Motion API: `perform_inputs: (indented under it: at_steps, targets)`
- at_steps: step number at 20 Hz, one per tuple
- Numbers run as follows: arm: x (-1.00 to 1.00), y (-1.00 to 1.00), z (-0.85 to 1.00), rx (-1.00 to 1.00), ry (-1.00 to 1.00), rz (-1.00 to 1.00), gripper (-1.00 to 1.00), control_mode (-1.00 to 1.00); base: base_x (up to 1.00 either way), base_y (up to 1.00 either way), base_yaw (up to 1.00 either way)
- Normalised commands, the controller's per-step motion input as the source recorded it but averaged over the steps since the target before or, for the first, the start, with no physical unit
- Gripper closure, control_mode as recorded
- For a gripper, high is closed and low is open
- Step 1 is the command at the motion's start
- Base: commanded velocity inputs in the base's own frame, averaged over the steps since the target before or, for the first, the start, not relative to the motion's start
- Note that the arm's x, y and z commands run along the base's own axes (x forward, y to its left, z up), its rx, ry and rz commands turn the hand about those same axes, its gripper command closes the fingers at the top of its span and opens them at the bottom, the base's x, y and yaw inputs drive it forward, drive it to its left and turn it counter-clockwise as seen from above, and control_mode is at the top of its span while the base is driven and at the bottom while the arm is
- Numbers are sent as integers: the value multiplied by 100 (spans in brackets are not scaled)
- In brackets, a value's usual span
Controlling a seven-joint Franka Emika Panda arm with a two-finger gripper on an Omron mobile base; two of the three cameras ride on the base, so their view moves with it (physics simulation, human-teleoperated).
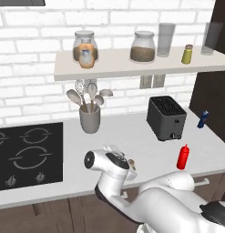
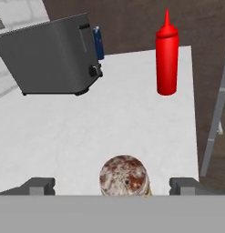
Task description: Put the shaker and condiment bottle from the counter next to their counterparts in the cabinet.
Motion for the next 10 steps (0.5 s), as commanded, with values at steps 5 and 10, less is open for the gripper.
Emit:
perform_inputs:
  at_steps: [5,10]
  targets:
    - [0,-12,-5,1,0,0,-100,-100,0,0,0]
    - [0,-1,-23,0,0,0,-100,-100,0,0,0]
